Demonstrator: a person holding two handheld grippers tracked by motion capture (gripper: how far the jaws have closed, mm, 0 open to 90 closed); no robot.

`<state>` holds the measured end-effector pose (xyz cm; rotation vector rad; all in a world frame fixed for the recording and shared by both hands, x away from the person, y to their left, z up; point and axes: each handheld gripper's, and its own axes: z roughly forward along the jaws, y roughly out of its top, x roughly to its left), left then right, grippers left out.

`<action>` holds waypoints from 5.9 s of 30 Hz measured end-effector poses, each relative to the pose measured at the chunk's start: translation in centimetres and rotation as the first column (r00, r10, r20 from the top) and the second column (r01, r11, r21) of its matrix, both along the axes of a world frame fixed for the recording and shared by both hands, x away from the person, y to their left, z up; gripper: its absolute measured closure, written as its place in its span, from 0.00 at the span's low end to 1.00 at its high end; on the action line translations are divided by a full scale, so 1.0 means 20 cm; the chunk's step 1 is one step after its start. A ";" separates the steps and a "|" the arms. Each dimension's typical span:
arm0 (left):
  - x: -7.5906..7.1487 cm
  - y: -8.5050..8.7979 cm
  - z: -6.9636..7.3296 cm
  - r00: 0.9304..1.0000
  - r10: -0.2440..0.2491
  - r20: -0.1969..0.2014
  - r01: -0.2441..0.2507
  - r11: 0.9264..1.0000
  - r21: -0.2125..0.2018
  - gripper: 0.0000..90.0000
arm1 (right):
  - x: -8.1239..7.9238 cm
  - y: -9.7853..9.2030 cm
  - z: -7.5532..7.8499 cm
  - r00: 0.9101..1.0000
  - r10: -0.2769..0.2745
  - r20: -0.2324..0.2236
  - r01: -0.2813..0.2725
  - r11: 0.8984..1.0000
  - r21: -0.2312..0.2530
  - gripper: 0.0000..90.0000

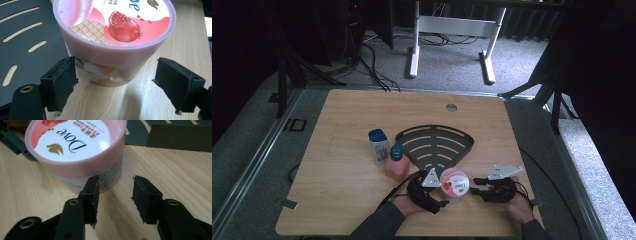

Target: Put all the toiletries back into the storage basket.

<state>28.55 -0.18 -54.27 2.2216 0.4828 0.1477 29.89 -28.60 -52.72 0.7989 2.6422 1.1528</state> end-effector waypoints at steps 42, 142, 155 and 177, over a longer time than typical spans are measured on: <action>0.04 -0.04 0.03 0.998 -0.025 0.062 0.024 1.000 0.018 0.15 | 0.01 0.13 0.00 0.975 0.213 0.067 -0.211 0.977 -0.032 0.21; 0.16 -0.16 0.22 0.995 0.060 0.081 -0.063 0.997 0.042 0.11 | 0.14 0.07 0.18 0.975 0.190 0.120 -0.185 0.982 -0.045 0.21; 0.19 -0.19 0.24 0.993 0.075 0.092 -0.080 0.996 0.049 0.11 | 0.17 0.05 0.20 0.975 0.181 0.126 -0.176 0.983 -0.047 0.21; 0.26 -0.20 0.27 0.989 0.107 0.103 -0.113 0.992 0.054 0.11 | 0.26 0.05 0.22 0.976 0.175 0.131 -0.171 0.984 -0.042 0.21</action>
